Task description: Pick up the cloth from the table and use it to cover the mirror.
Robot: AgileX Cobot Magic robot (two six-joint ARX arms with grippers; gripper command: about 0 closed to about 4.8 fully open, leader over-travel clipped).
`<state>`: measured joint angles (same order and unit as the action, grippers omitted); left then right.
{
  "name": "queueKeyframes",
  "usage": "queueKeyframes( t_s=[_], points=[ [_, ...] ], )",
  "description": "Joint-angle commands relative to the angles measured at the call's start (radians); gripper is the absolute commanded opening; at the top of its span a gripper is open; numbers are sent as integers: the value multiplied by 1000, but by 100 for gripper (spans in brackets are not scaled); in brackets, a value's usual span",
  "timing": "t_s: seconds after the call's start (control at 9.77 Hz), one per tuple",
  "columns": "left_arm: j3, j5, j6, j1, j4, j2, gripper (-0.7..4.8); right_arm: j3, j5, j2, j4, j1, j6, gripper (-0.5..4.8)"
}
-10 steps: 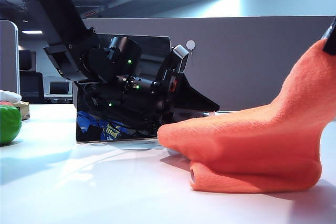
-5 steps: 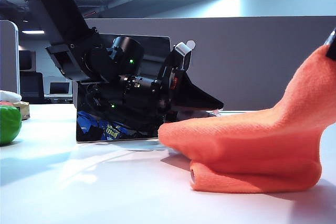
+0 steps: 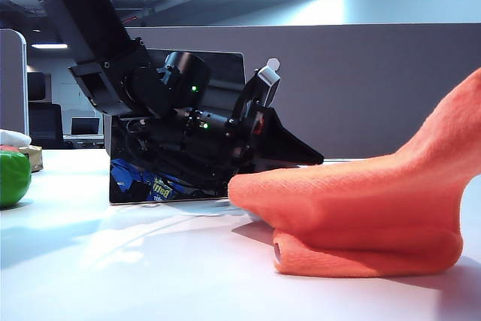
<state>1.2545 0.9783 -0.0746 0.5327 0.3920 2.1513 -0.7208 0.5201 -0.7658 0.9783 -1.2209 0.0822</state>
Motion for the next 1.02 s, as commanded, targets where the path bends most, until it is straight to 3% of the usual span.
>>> queueKeyframes(
  t_s=[0.1,0.61,1.02],
  points=[
    [5,-33,-26,27,11,-5,347,-2,11,79,13,-1,-24,-2],
    [7,-115,-29,79,27,-5,361,-2,32,298,176,0,-50,-2],
    [7,-157,-30,96,-27,-5,374,-2,87,298,211,1,-72,-2]
  ],
)
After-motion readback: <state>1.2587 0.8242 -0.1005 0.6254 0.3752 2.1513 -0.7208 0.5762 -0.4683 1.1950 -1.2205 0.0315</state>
